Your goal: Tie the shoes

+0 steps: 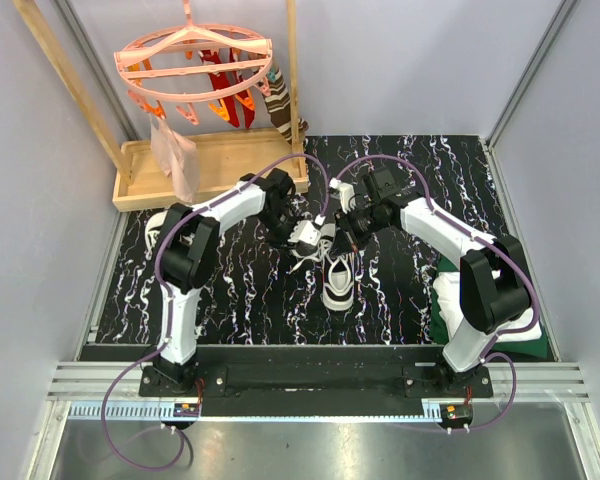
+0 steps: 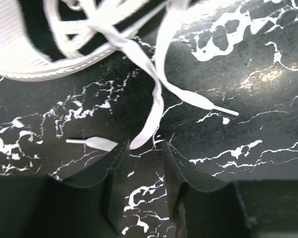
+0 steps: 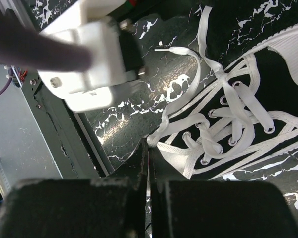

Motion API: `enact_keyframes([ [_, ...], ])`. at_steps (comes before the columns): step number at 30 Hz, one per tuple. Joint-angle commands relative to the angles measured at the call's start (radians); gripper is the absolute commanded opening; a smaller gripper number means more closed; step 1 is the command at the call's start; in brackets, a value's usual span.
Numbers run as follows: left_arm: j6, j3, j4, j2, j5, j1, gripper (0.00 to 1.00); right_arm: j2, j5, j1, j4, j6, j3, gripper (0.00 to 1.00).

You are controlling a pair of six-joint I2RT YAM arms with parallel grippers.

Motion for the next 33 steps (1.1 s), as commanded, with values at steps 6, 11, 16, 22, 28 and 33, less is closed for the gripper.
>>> enact_keyframes([
  [6, 0.331, -0.018, -0.049, -0.064, 0.076, 0.000, 0.39, 0.002, 0.024, -0.002, 0.043, -0.004, 0.005, 0.00],
  [11, 0.359, 0.005, -0.050, -0.024, 0.042, -0.001, 0.39, 0.007, 0.017, -0.005, 0.041, 0.002, 0.006, 0.00],
  [16, 0.378, 0.055, -0.060, 0.028, -0.012, -0.015, 0.39, 0.016, 0.013, -0.006, 0.043, 0.008, 0.019, 0.00],
  [22, 0.425, 0.098, -0.096, 0.089, -0.096, -0.017, 0.36, 0.023, 0.008, -0.008, 0.043, 0.013, 0.028, 0.00],
  [28, 0.468, 0.115, -0.144, 0.114, -0.174, -0.020, 0.15, 0.030, 0.007, -0.009, 0.043, 0.014, 0.034, 0.00],
  [33, 0.455, 0.047, -0.138, 0.004, -0.110, -0.018, 0.00, 0.033, 0.008, -0.009, 0.047, 0.019, 0.036, 0.00],
])
